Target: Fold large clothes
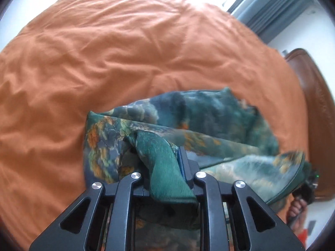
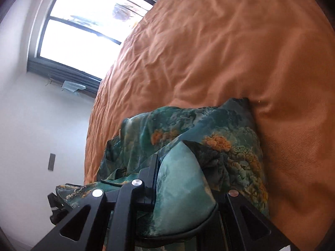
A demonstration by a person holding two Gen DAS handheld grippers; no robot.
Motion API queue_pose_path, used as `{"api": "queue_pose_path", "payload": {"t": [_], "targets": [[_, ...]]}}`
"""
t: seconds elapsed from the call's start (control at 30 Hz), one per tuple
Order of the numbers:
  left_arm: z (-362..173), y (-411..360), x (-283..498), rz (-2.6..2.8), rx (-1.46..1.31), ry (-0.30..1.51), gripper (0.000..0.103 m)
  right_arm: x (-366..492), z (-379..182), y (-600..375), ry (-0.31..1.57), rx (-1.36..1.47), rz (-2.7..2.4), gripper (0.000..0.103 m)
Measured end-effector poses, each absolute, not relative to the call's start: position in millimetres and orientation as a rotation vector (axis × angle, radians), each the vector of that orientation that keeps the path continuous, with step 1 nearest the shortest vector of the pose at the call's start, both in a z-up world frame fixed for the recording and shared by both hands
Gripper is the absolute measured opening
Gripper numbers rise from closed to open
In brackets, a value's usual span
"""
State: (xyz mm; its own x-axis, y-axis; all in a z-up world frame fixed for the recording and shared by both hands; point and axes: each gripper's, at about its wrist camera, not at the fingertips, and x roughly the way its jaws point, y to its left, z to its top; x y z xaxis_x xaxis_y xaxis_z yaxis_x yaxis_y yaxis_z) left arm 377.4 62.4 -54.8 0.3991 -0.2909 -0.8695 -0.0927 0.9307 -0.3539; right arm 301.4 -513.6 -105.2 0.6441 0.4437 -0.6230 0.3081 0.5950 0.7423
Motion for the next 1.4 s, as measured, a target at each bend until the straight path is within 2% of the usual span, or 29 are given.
{"api": "queue_pose_path", "payload": {"t": [0.1,0.13,0.17,0.2,0.23,0.27,0.33,0.37,0.4,0.47,0.63,0.77,0.8,0.83,0.87,0.9,0.93,0.97,1.2,1.3,1.4], "targets": [[-63,61,386,-0.131,-0.385,1.201,0.026,299,-125,-524,0.917,1.117,0.107,0.021],[-59,64,388,-0.15,-0.407,1.211,0.028,302,-128,-529,0.918,1.184,0.136,0.031],[-55,67,390,-0.179,-0.443,1.216,0.036,302,-127,-534,0.907,1.24,0.169,0.039],[-51,73,392,-0.217,-0.498,1.216,0.045,302,-125,-538,0.89,1.287,0.195,0.052],[-47,80,393,-0.251,-0.554,1.211,0.048,303,-120,-543,0.875,1.337,0.218,0.06],[-40,89,392,-0.28,-0.611,1.2,0.055,302,-113,-546,0.862,1.346,0.224,0.063],[-26,101,389,-0.282,-0.642,1.146,0.079,302,-93,-550,0.824,1.288,0.213,0.066],[-16,110,385,-0.248,-0.627,1.094,0.096,303,-82,-553,0.802,1.24,0.206,0.068],[-10,116,381,-0.225,-0.616,1.057,0.099,301,-71,-554,0.788,1.187,0.198,0.071],[-8,129,375,-0.233,-0.617,1.032,0.099,299,-54,-552,0.796,1.058,0.16,0.073],[-42,120,372,-0.22,-0.511,1.077,0.099,308,-52,-510,0.974,0.65,0.137,0.073],[-90,88,392,-0.066,-0.434,1.136,0.095,328,-74,-482,1.022,0.433,0.016,0.075],[-95,82,395,-0.044,-0.424,1.14,0.087,329,-82,-481,1.019,0.43,-0.025,0.075],[-100,76,398,-0.031,-0.413,1.141,0.081,332,-89,-481,1.027,0.466,-0.035,0.07],[-102,69,400,-0.04,-0.402,1.143,0.055,336,-94,-481,1.039,0.498,-0.033,0.061],[-102,62,402,-0.063,-0.387,1.152,0.016,337,-97,-479,1.054,0.482,-0.042,0.031],[-98,56,401,-0.049,-0.335,1.156,0.014,336,-92,-474,1.048,0.413,-0.071,0.017],[-87,50,397,-0.028,-0.273,1.123,0.008,329,-82,-472,1.019,0.359,-0.076,0.015],[-10,31,385,-0.008,-0.116,0.795,0.008,311,3,-441,0.703,0.141,-0.115,0.012],[-30,15,402,0.07,-0.015,0.743,0.009,325,-5,-436,0.676,0.081,-0.168,0.012],[-88,12,420,0.104,0.031,0.851,0.011,344,-53,-439,0.784,0.063,-0.197,0.012]]}}
